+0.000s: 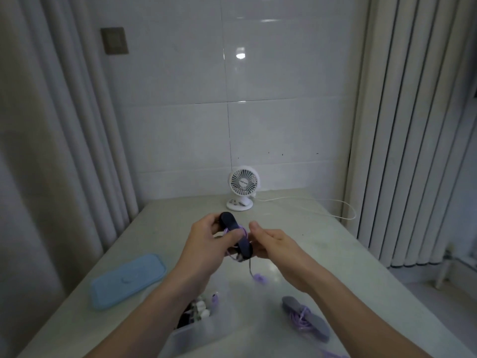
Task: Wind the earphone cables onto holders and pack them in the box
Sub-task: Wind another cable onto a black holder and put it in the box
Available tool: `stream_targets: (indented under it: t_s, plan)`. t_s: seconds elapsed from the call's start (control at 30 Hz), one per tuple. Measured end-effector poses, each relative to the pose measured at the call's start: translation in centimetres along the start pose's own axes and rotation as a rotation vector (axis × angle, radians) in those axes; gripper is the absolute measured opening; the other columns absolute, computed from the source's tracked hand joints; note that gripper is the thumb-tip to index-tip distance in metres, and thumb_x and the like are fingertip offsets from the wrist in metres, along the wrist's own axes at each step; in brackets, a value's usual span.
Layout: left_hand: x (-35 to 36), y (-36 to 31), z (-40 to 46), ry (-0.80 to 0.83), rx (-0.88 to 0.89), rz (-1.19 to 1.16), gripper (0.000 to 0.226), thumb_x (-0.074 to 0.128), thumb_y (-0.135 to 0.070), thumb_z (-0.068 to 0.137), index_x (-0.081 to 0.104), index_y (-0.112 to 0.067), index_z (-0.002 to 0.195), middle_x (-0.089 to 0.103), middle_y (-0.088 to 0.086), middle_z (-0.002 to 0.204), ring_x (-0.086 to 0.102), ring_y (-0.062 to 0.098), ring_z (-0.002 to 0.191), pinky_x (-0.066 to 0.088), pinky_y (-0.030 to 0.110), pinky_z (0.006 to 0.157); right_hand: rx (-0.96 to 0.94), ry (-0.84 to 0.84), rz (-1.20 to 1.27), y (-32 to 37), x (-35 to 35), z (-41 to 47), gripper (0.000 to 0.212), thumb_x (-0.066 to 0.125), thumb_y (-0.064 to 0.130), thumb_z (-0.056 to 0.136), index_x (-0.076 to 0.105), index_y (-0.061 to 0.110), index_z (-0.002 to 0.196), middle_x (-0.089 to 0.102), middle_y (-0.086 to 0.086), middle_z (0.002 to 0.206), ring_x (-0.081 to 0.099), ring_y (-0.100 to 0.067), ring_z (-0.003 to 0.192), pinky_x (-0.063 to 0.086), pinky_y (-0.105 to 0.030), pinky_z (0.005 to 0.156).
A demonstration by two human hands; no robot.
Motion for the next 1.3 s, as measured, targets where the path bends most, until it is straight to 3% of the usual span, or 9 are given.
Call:
stream_targets:
  t_s: [0.07, 0.17, 0.23, 0.33, 0.47, 0.67, 0.93, 1.13, 1.3]
  plan:
    - [-0.3, -0.2, -0.2, 0.018, -0.02, -0.02, 0.016, 0.07, -0.002, 0.081, 0.066, -0.01, 0.094, 0.075, 0.014, 0.099, 0.07, 0.04, 0.094, 0.054, 0.057, 0.085, -0.015, 0.029, 0.084, 0.0, 0.0, -0.1, 0.055, 0.042, 0.048, 0.098, 0.073, 0.002, 0.103, 0.075, -0.023, 0.098, 0.068, -0.033, 0.079, 0.05, -0.041, 0.097]
    - [-0.7, -0.5, -0.4, 0.06, -0.036, -0.056, 0.016, 0.068, 0.0, 0.083, 0.067, -0.012, 0.093, 0.076, 0.013, 0.099, 0.071, 0.04, 0.093, 0.055, 0.053, 0.085, -0.004, 0.065, 0.144, 0.2, 0.0, -0.3, 0.044, 0.052, 0.038, 0.097, 0.07, 0.0, 0.104, 0.063, -0.024, 0.084, 0.056, -0.025, 0.065, 0.054, -0.037, 0.073]
    - [-1.0, -0.7, -0.5, 0.085, -0.045, -0.083, 0.017, 0.066, 0.002, 0.084, 0.067, -0.013, 0.093, 0.076, 0.01, 0.094, 0.071, 0.034, 0.084, 0.056, 0.045, 0.075, -0.011, 0.071, 0.154, 0.3, -0.1, -0.6, 0.031, 0.056, 0.027, 0.096, 0.071, 0.0, 0.102, 0.051, -0.014, 0.072, 0.044, -0.017, 0.056, 0.048, -0.03, 0.059]
    - [-1.4, -1.0, -0.6, 0.119, -0.067, -0.131, 0.018, 0.063, 0.004, 0.085, 0.066, -0.011, 0.095, 0.076, 0.004, 0.085, 0.068, 0.025, 0.076, 0.053, 0.033, 0.059, -0.042, 0.055, 0.184, 0.5, -0.5, -0.7, 0.021, 0.059, 0.013, 0.094, 0.073, -0.001, 0.1, 0.038, -0.001, 0.059, 0.027, -0.012, 0.049, 0.028, -0.024, 0.047]
    - [-1.6, -1.3, -0.9, 0.159, -0.098, -0.212, 0.026, 0.061, 0.004, 0.085, 0.063, -0.004, 0.109, 0.074, 0.013, 0.094, 0.066, 0.03, 0.08, 0.047, 0.032, 0.055, -0.083, 0.009, 0.161, 0.6, -0.9, -0.5, 0.019, 0.063, 0.009, 0.09, 0.073, -0.006, 0.096, 0.035, 0.006, 0.051, 0.022, -0.01, 0.046, 0.015, -0.025, 0.046]
    - [-2.4, -0.9, -1.1, 0.222, -0.121, -0.224, 0.032, 0.06, 0.003, 0.085, 0.062, -0.007, 0.115, 0.069, 0.017, 0.089, 0.067, 0.032, 0.079, 0.048, 0.041, 0.078, -0.124, -0.111, 0.19, 0.9, -1.3, -0.4, 0.013, 0.066, 0.009, 0.087, 0.076, 0.0, 0.083, 0.033, 0.0, 0.054, 0.019, -0.012, 0.048, 0.013, -0.024, 0.045]
    - [-3.1, -0.4, -1.4, 0.233, -0.145, -0.227, 0.032, 0.059, 0.005, 0.084, 0.063, -0.006, 0.114, 0.067, 0.016, 0.086, 0.063, 0.032, 0.079, 0.053, 0.039, 0.077, -0.149, -0.305, 0.214, 0.8, -2.5, -0.4, 0.01, 0.069, 0.007, 0.083, 0.078, 0.003, 0.078, 0.029, -0.003, 0.054, 0.019, -0.015, 0.05, 0.018, -0.023, 0.043]
    - [-3.2, -0.3, -1.2, 0.206, -0.163, -0.246, 0.031, 0.059, 0.004, 0.084, 0.064, -0.006, 0.112, 0.065, 0.015, 0.082, 0.065, 0.031, 0.076, 0.053, 0.039, 0.073, -0.162, -0.363, 0.195, 1.0, -2.4, -1.0, 0.008, 0.074, 0.004, 0.078, 0.076, -0.002, 0.081, 0.046, 0.01, 0.039, 0.023, -0.011, 0.042, 0.02, -0.021, 0.041]
    - [-3.2, 0.1, -1.6, 0.219, -0.205, -0.18, 0.027, 0.058, 0.003, 0.084, 0.067, -0.007, 0.108, 0.063, 0.012, 0.079, 0.063, 0.029, 0.076, 0.053, 0.033, 0.069, -0.211, -0.425, 0.219, 1.6, -2.4, -1.0, 0.004, 0.078, 0.008, 0.074, 0.078, 0.005, 0.074, 0.05, 0.002, 0.049, 0.022, -0.013, 0.044, 0.019, -0.023, 0.042]
Point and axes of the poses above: each hand's wrist, its own z-axis towards the middle knuckle, its own x-axis out of the palm, y = z × x, the point moved 2 cm from there along z, towards the middle knuckle
